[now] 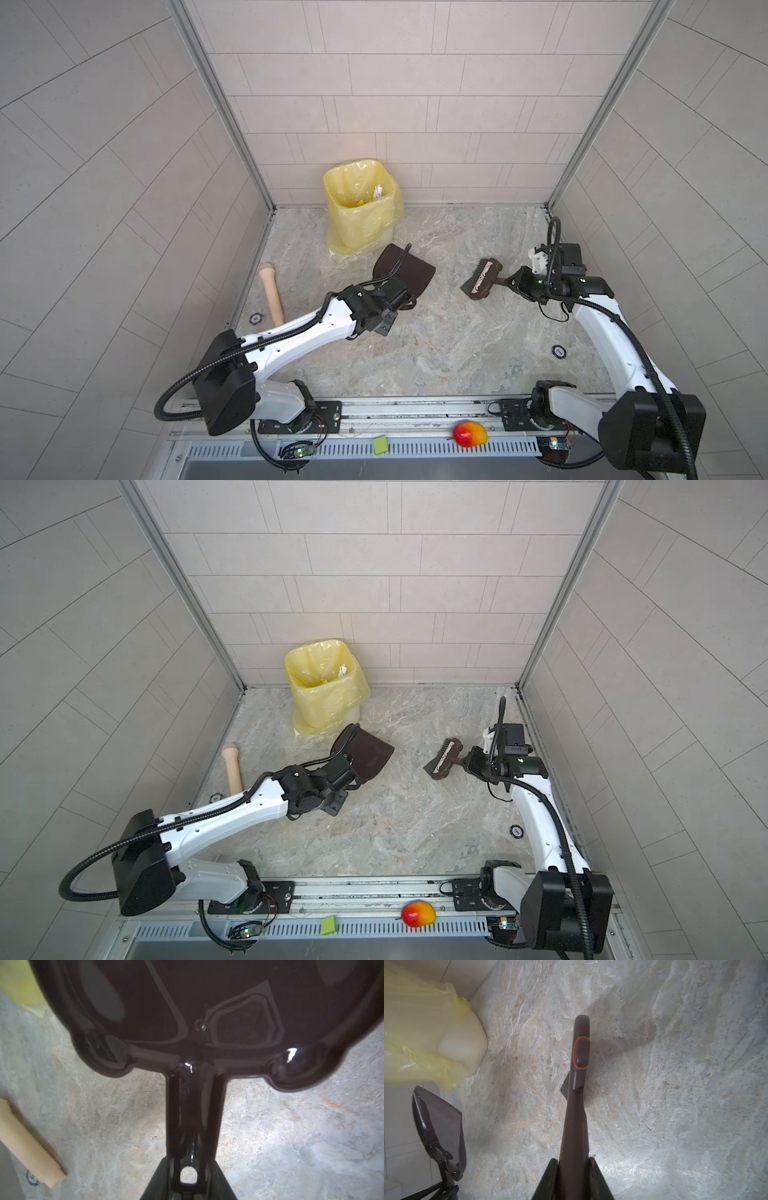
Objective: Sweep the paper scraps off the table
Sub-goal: 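Lower the dustpan and brush onto the table and open both grippers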
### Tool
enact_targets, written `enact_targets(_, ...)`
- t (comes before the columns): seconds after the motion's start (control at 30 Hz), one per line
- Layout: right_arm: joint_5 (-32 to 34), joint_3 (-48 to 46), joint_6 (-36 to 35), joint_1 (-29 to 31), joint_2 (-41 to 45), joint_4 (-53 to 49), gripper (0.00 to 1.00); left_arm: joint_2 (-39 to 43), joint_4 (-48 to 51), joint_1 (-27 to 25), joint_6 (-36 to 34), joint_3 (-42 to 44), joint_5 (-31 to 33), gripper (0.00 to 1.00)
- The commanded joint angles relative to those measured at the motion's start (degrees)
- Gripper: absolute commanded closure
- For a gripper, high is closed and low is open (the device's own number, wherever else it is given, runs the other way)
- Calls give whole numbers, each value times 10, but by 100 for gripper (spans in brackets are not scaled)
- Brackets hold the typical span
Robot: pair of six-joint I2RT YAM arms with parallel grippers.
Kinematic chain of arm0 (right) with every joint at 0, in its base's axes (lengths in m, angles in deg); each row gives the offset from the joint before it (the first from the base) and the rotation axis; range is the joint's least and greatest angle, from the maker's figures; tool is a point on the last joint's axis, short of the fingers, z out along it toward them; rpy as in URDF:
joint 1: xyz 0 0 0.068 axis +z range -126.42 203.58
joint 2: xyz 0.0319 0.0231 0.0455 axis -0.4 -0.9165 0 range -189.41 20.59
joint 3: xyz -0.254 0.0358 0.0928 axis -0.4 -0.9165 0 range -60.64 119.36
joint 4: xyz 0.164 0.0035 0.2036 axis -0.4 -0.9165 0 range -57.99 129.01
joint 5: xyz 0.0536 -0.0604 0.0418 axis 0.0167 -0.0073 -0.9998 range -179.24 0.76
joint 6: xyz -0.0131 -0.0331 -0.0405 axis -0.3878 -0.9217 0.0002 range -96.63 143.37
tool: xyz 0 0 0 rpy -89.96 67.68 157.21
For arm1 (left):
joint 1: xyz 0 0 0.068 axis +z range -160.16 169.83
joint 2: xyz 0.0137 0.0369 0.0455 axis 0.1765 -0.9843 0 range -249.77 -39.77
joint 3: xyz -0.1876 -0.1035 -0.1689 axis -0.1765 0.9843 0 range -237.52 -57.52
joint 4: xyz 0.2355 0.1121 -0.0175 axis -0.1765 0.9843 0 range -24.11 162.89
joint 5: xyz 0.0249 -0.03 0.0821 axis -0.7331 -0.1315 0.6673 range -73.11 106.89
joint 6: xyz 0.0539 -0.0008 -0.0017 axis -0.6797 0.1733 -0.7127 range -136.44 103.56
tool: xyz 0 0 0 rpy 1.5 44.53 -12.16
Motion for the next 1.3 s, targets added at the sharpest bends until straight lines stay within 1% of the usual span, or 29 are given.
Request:
enact_targets(0.0, 7, -39, 19, -6, 28, -29, 94, 13, -37, -2, 37, 17, -14, 100)
enact_targets(0.17, 25, -85, 35, -7, 78, -52, 68, 15, -54, -2, 42, 38, -28, 100)
enact_targets(0.23, 38, -102, 40, -7, 99, -55, 56, 16, -69, -2, 42, 51, -37, 100)
enact_targets(0.33, 53, -121, 40, -7, 124, -56, 45, 16, -86, -2, 44, 68, -45, 100)
enact_targets(0.4, 62, -131, 43, -7, 134, -54, 41, 16, -93, -2, 47, 76, -49, 100)
enact_targets(0.53, 72, -139, 58, -8, 138, -55, 38, 16, -114, -2, 51, 95, -54, 100)
enact_targets(0.67, 74, -135, 56, -7, 133, -59, 32, -5, -135, 0, 66, 105, -45, 100)
enact_targets(0.8, 70, -127, 40, -7, 129, -69, 30, -44, -164, 8, 74, 109, -61, 100)
enact_targets(0.93, 71, -119, 26, -7, 131, -83, 29, -87, -160, 14, 77, 95, -65, 100)
enact_targets(1.07, 70, -118, 18, -7, 134, -85, 29, -111, -154, 14, 86, 86, -57, 99)
enact_targets(1.1, 70, -118, 17, -7, 134, -85, 29, -114, -154, 14, 87, 85, -57, 92)
enact_targets(1.13, 68, -117, 15, -7, 135, -85, 29, -115, -153, 14, 89, 86, -58, 83)
enact_targets(1.2, 68, -115, 9, -7, 136, -84, 29, -111, -153, 14, 92, 89, -58, 58)
enact_targets(1.23, 68, -114, 4, -6, 137, -82, 28, -109, -152, 13, 91, 90, -57, 49)
enact_targets(1.27, 69, -113, 0, -7, 138, -81, 28, -104, -151, 13, 92, 91, -56, 34)
